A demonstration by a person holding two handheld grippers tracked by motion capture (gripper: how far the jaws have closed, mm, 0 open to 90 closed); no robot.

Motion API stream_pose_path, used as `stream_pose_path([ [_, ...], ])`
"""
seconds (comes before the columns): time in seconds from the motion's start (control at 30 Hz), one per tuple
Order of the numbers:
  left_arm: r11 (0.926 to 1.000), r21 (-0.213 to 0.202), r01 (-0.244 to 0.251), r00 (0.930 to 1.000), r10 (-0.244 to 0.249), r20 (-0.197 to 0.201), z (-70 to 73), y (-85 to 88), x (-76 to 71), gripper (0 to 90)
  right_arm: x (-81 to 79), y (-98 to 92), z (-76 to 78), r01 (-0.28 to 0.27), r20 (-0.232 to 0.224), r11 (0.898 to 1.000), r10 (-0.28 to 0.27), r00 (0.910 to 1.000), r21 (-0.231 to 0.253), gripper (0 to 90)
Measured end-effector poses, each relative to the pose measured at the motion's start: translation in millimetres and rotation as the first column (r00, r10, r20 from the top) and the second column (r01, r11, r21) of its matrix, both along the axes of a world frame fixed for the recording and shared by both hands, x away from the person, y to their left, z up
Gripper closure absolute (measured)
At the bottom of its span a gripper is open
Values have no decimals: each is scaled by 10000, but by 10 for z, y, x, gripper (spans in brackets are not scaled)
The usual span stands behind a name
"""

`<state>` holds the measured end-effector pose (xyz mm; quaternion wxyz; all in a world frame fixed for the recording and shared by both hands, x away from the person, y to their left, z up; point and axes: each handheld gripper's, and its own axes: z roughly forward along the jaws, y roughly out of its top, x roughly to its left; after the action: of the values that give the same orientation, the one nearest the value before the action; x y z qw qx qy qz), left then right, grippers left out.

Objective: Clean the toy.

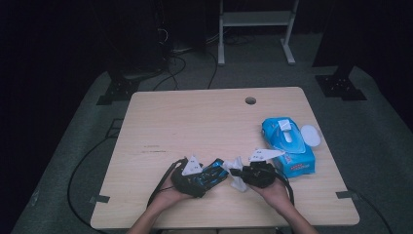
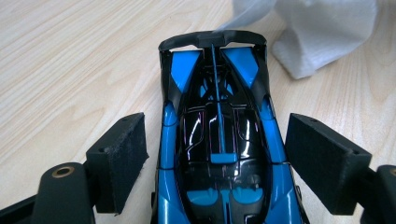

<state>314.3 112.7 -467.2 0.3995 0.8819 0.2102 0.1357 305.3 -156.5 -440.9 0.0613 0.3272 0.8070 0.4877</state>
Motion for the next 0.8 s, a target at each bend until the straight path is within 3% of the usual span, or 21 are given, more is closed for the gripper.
stream_pose_path([
  [0.3, 9982, 594, 113, 9994, -93, -334, -101, -78, 52, 174, -101, -122, -13, -119, -104, 9999, 119, 9999, -59, 852],
  [0.47, 9990, 448, 34, 9983, -7, -584, -128, -107, 99, 158, -97, -154, -43, -62, -177, 10000, 61, 9998, -75, 852],
  [0.5, 9990, 448, 34, 9983, -7, -584, -128, -107, 99, 163, -95, -155, -50, -61, -224, 9999, 59, 9997, -92, 852],
  [0.53, 9991, 385, 155, 9976, -129, -674, -113, -99, 89, 250, -90, -153, -60, -71, -227, 9999, 68, 9997, -104, 852],
  [0.63, 9975, 687, 137, 9988, -104, -472, -86, -114, 64, 259, -82, -161, -70, -49, -228, 9999, 47, 9997, -90, 852],
  [0.8, 9968, 765, 241, 9989, -209, -422, -79, -92, 65, 260, -72, -200, -76, 72, -252, 10000, -72, 9997, 4, 852],
])
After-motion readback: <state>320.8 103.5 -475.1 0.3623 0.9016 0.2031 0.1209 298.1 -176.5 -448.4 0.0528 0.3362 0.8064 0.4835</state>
